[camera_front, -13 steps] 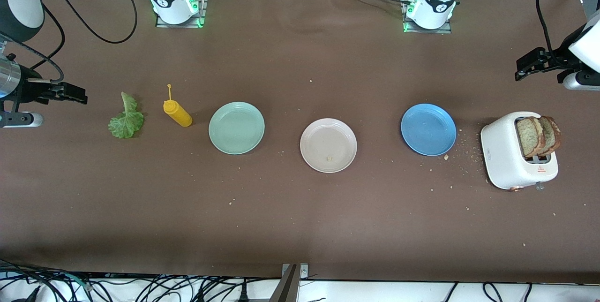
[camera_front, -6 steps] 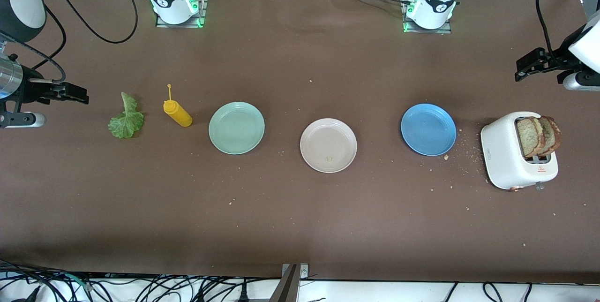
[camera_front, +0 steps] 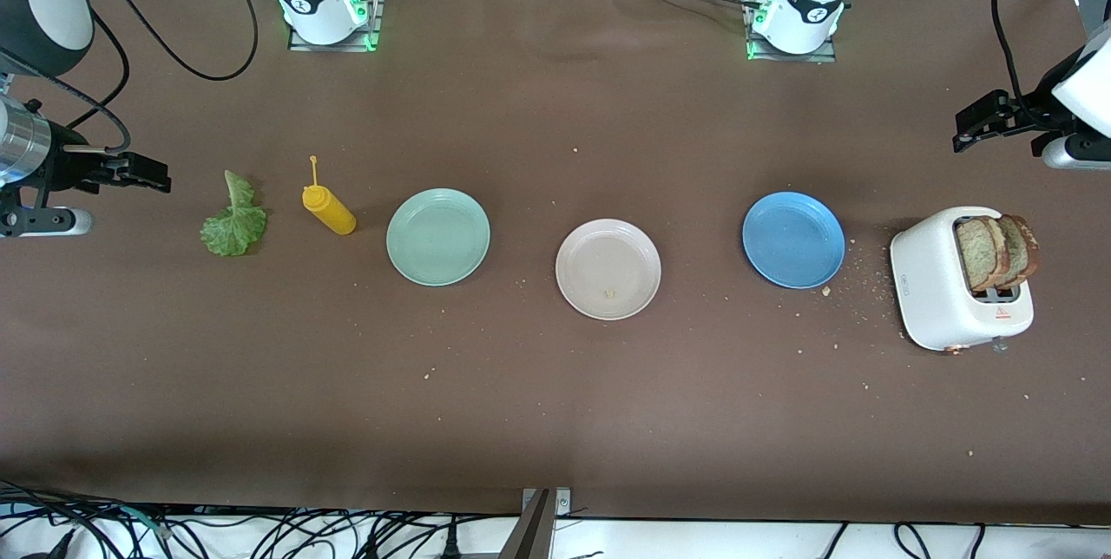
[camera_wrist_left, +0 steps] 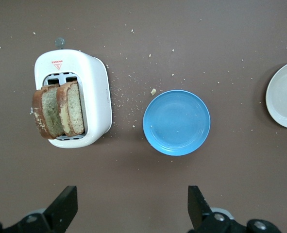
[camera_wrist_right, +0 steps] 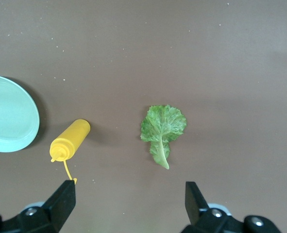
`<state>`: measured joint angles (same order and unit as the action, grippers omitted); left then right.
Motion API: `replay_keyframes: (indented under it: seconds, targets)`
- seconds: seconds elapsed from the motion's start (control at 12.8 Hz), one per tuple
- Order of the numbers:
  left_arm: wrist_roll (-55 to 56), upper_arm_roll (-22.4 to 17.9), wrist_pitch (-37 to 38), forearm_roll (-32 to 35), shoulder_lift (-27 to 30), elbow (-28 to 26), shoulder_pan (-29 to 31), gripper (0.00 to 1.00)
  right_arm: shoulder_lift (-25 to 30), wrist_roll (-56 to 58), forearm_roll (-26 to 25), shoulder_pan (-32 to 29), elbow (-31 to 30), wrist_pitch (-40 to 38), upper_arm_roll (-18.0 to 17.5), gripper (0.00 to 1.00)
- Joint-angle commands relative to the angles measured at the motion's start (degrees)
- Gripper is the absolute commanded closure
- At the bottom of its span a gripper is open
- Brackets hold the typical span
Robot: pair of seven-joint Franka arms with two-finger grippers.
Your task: Make sandwich in beige plate with both arms
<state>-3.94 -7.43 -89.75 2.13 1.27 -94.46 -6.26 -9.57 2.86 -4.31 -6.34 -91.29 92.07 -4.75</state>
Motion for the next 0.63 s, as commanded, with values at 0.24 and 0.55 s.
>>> replay_keyframes:
  seconds: [0.24, 0.55]
  targets:
    - [-1.5, 0.3, -0.1, -0.6, -0.3, 0.8, 0.6, 0.00, 0.7, -1.5, -0.4, 0.0, -0.6, -0.7, -0.6, 0.00]
    - [-1.6, 0.3, -0.2, -0.6, -0.3, 0.8, 0.6, 0.00, 0.9, -0.5, -0.1, -0.1, -0.5, -2.0, -0.8, 0.00]
